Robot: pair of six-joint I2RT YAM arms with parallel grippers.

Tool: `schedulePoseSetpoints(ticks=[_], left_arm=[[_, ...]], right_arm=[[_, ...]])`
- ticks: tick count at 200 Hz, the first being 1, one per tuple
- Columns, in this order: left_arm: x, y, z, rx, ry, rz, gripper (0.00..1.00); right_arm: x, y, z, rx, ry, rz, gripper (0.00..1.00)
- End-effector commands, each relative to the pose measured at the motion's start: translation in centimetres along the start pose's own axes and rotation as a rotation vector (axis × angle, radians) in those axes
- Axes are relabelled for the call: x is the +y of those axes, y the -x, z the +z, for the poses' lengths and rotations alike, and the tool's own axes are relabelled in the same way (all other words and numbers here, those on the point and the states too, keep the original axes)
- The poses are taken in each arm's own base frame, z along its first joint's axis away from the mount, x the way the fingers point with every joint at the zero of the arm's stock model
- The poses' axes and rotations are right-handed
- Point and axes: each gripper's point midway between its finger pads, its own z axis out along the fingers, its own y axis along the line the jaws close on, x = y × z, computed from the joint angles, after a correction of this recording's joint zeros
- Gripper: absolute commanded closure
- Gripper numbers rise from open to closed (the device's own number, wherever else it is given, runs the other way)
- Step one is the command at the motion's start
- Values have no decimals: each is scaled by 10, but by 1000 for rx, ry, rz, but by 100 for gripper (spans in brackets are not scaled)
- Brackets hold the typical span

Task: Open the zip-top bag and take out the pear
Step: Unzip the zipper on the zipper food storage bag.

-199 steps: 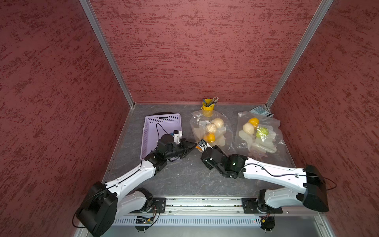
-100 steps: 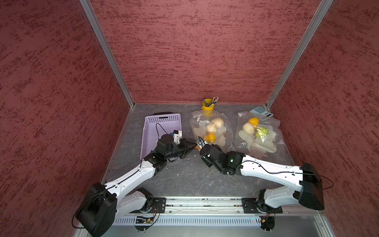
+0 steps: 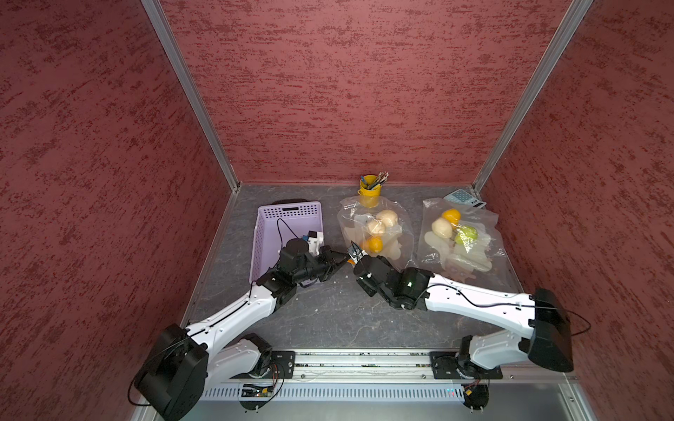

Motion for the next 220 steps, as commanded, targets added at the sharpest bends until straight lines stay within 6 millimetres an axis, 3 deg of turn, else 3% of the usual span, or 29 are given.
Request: schedulePoseSetpoints(ticks=[1,51,143,188,205,220], left_arm=[[-16,8,-6,-16,-36,30,100],[-35,29,-12,-41,-71,36,100],[-79,75,-29,-110,-161,41,100],[-76,82,-32,-118,-159,32,100],[-73,82,-32,-120,-154,31,100],[-70,79,-31,-113,-151,28,100]], right_arm=[[-10,-31,-1,59,-25,57,91],[-21,-92,-2,152,-58,175,91],[-38,-181,-11,367,-217,510,91],[-38,-218,-7,469,-298,582,90],[-40,-223,-9,473,-313,598,89],[-42,-215,-10,432,-290,604,85]])
